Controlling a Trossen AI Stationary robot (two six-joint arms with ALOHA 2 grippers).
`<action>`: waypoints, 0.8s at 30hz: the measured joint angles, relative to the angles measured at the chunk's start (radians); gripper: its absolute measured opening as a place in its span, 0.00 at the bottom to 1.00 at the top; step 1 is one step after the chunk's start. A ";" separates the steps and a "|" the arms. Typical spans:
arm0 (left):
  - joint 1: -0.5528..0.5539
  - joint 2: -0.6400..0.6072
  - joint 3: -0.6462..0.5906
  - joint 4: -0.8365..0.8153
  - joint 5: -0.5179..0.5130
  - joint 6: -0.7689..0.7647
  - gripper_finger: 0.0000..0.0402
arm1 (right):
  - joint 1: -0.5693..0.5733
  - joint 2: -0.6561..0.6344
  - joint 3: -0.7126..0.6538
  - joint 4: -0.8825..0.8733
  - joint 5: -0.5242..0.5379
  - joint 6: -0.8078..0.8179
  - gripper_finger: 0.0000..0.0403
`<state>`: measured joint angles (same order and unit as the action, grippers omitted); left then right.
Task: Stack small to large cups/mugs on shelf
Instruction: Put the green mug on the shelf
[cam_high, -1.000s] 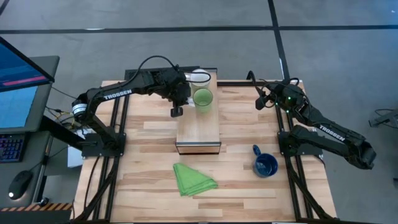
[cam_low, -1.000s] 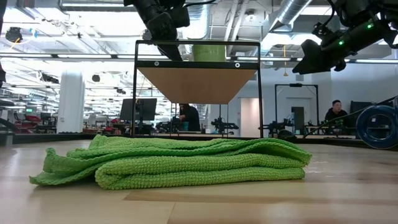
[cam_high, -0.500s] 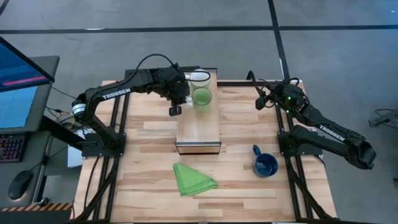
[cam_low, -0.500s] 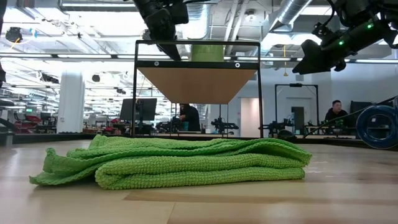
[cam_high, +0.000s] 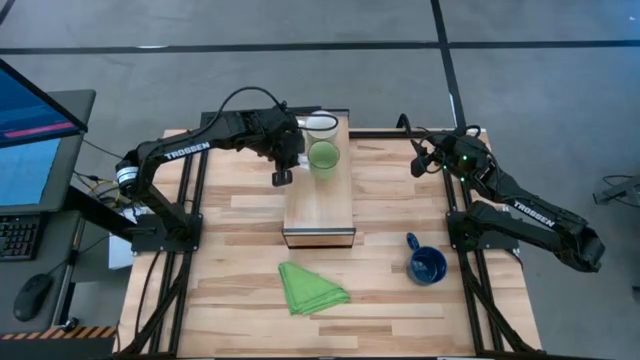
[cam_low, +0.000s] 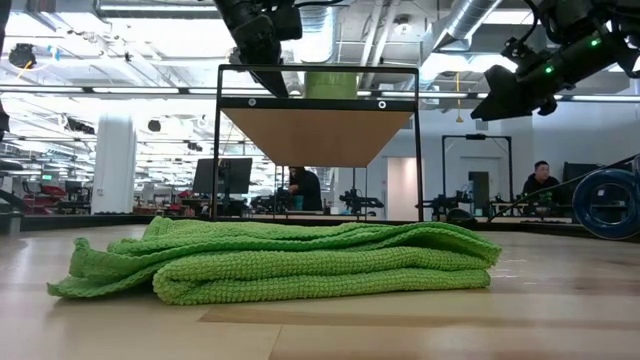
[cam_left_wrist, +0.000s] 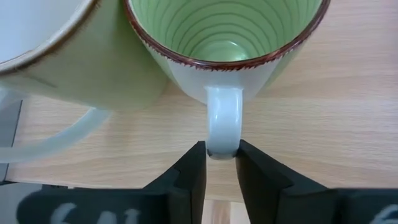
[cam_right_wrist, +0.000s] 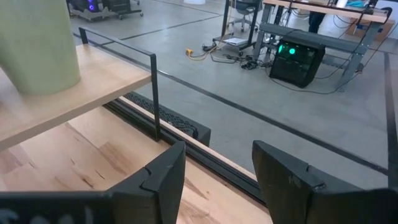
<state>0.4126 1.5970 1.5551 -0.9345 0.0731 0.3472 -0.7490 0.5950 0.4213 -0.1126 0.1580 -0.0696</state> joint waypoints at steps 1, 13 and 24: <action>0.000 0.000 0.000 0.002 0.000 0.000 0.20 | 0.000 0.000 0.000 0.000 0.000 0.000 0.52; 0.000 0.000 0.000 0.006 -0.007 -0.019 0.22 | 0.000 0.000 0.000 0.000 0.000 0.000 0.52; 0.000 0.000 0.001 -0.003 -0.008 -0.031 0.22 | 0.000 0.000 0.000 0.000 0.000 0.000 0.52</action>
<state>0.4129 1.5967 1.5556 -0.9372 0.0651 0.3164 -0.7488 0.5949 0.4213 -0.1127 0.1581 -0.0692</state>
